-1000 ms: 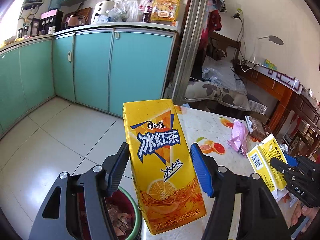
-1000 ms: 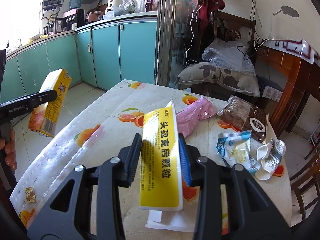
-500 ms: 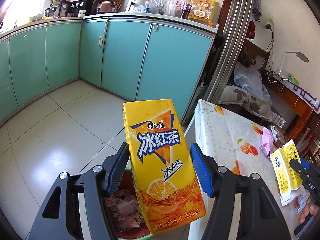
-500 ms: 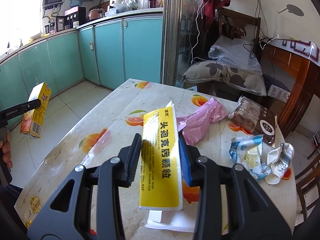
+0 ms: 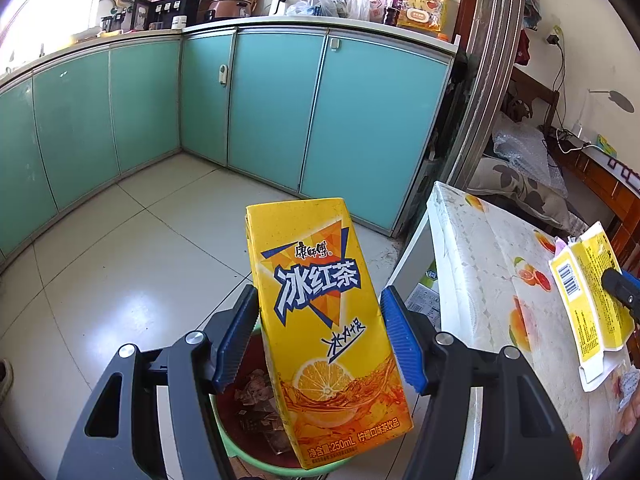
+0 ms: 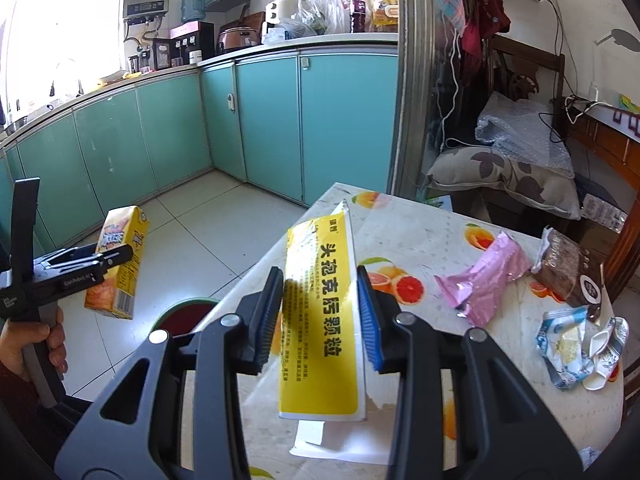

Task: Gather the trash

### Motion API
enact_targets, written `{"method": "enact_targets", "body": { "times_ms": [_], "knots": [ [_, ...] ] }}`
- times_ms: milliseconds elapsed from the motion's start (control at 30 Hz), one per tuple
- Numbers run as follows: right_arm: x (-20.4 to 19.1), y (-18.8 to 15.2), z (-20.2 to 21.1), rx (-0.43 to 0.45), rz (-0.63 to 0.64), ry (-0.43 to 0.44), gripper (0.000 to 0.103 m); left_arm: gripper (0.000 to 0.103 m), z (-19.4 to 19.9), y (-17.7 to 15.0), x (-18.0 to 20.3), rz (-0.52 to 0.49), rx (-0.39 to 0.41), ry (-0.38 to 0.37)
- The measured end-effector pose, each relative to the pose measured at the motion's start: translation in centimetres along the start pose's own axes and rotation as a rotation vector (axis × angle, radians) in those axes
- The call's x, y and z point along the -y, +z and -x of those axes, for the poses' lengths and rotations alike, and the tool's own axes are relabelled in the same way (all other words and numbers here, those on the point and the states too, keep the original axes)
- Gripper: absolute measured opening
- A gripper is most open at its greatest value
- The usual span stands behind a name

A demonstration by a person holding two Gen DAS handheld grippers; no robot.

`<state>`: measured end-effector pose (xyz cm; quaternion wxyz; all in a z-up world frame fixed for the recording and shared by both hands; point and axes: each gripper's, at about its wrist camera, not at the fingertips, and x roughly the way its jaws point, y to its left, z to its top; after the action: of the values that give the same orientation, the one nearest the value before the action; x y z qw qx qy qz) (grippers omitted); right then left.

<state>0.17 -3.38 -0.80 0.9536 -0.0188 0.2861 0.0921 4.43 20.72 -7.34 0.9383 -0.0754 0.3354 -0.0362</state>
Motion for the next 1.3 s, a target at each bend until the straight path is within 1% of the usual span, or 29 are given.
{"method": "enact_targets", "body": {
  "times_ms": [167,467,600,767,833,933,1133,1167,1200,1233,1267,1300],
  "knots": [
    [-2.6,0.8,-1.4,-0.008,0.018,0.056,0.036,0.060,-0.3,-0.3,-0.4,-0.011,-0.018,0.019],
    [-5.6,1.5,-4.3,-0.050,0.025,0.150,0.036,0.060,-0.3,-0.7,-1.8,0.003,-0.031,0.050],
    [-6.6,1.5,-6.1,-0.091,0.006,0.204,0.036,0.061,-0.5,-0.7,-2.7,0.022,-0.046,0.061],
    [-7.5,1.5,-8.2,-0.135,-0.054,0.274,0.036,0.061,-0.7,-0.9,-3.2,0.027,-0.056,0.075],
    [-8.1,1.6,-8.9,-0.149,-0.061,0.286,0.036,0.059,-0.9,-1.0,-3.3,0.028,-0.065,0.076],
    [-8.9,1.7,-10.0,-0.166,-0.068,0.302,0.036,0.059,-1.0,-1.0,-3.3,0.027,-0.069,0.077],
    [-9.8,1.5,-11.7,-0.194,-0.077,0.307,0.036,0.058,-1.2,-1.2,-3.8,0.038,-0.075,0.081],
    [-9.8,1.5,-12.0,-0.201,-0.091,0.312,0.045,0.058,-1.2,-1.2,-3.9,0.040,-0.074,0.083],
    [-9.6,1.6,-12.3,-0.202,-0.108,0.314,0.059,0.058,-1.2,-1.2,-4.0,0.042,-0.073,0.083],
    [-9.5,1.7,-12.5,-0.201,-0.121,0.313,0.063,0.058,-1.1,-1.2,-4.1,0.045,-0.071,0.083],
    [-9.4,1.7,-12.5,-0.203,-0.127,0.311,0.064,0.058,-1.1,-1.1,-4.2,0.050,-0.069,0.084],
    [-9.2,1.8,-12.4,-0.199,-0.130,0.311,0.064,0.062,-1.0,-1.1,-4.3,0.058,-0.066,0.084]
  ]
}}
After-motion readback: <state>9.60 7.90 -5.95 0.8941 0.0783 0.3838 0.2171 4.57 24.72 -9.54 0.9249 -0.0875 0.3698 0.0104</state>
